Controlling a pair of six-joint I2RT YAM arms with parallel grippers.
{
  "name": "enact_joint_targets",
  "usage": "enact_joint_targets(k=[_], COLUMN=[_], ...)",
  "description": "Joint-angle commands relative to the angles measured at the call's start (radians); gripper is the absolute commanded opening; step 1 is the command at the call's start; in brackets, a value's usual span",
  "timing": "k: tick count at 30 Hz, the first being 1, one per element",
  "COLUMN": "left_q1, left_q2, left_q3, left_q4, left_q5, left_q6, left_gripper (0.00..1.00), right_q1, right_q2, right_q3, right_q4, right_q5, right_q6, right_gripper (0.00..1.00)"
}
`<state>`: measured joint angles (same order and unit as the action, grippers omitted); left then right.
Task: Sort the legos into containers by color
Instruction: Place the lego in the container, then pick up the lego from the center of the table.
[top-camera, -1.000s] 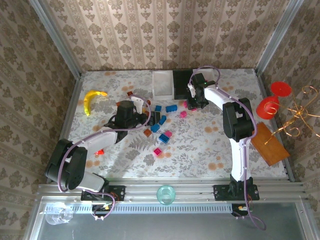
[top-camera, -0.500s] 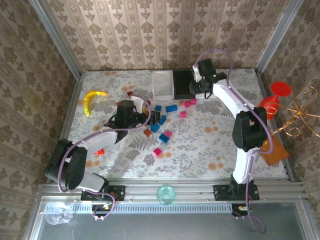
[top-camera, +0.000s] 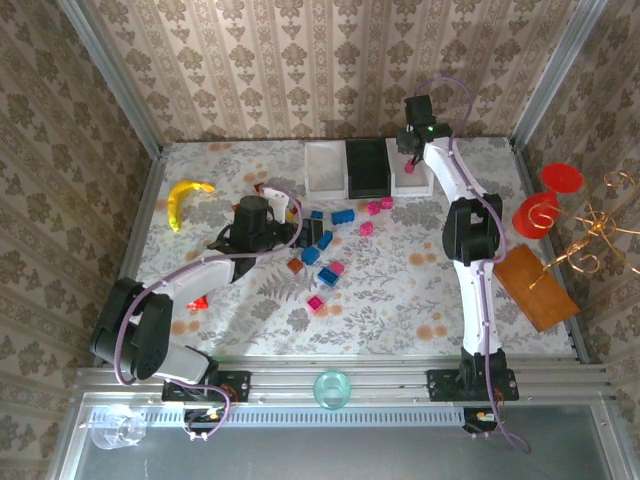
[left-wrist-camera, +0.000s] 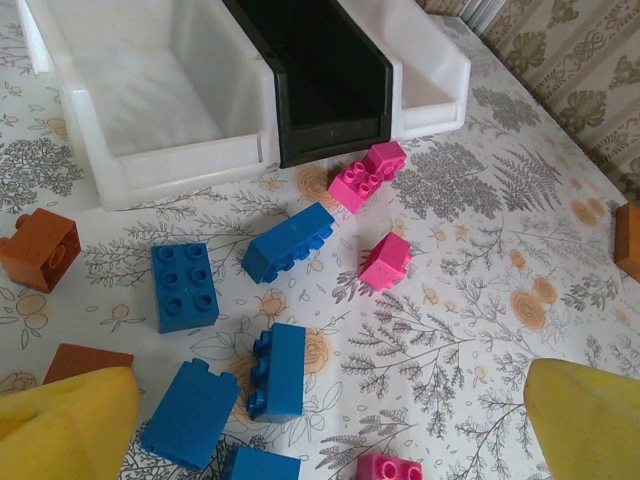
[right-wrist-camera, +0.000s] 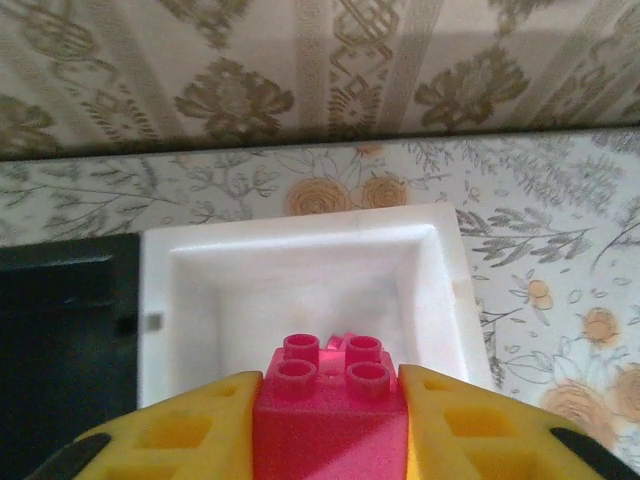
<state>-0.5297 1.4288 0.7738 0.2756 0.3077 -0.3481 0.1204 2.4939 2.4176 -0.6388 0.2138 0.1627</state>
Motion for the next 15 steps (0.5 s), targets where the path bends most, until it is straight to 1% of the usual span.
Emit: enact_joint_targets(k=[1, 3, 4, 5, 7, 9, 12, 15], left_q1=[-0.006, -0.006, -0.006, -0.005, -0.004, -0.003, 0.005, 0.019], left_q2=[-0.027, -0.029, -0.03, -0.031, -0.037, -0.048, -0.065, -0.077], left_q3=[0.022, 0.022, 0.021, 0.02, 0.01, -0.005, -0.029, -0.042], left_q4=[-0.045, -0.068, -0.083, -0.093, -0.112, -0.13, -0.152, -0.206], left_q5=[0.007, -0.011, -0.023, -0.033, -0.053, -0.067, -0.075, -0.072], left_q6=[0.008, 0.011, 0.012, 0.014, 0.019, 0.024, 0.036, 0.053], left_gripper=[1.0, 1.0, 1.0, 1.0, 1.0, 1.0, 1.0, 1.0], right_q1=[-0.003, -0.003, -0.002, -0.002, 0.005, 0.02, 0.06, 0.111], right_q2=[0.102, 0.119, 0.105, 0.084, 0.004, -0.106, -0.318, -0.519], right_q3=[0.199, 0.266, 0.265, 0.251, 0.164, 0.001, -0.325, -0.655], right_q4=[-0.114, -0.146, -0.152, -0.157, -0.145, -0.11, -0.006, 0.093], right_q5=[-0.086, -0.113, -0.117, -0.117, -0.119, -0.116, -0.121, -0.161], right_q6=[0.031, 0.026, 0.025, 0.022, 0.009, -0.006, -0.021, -0.017], right_gripper=[0.44, 0.49, 0.51, 0.52, 0.56, 0.58, 0.62, 0.66])
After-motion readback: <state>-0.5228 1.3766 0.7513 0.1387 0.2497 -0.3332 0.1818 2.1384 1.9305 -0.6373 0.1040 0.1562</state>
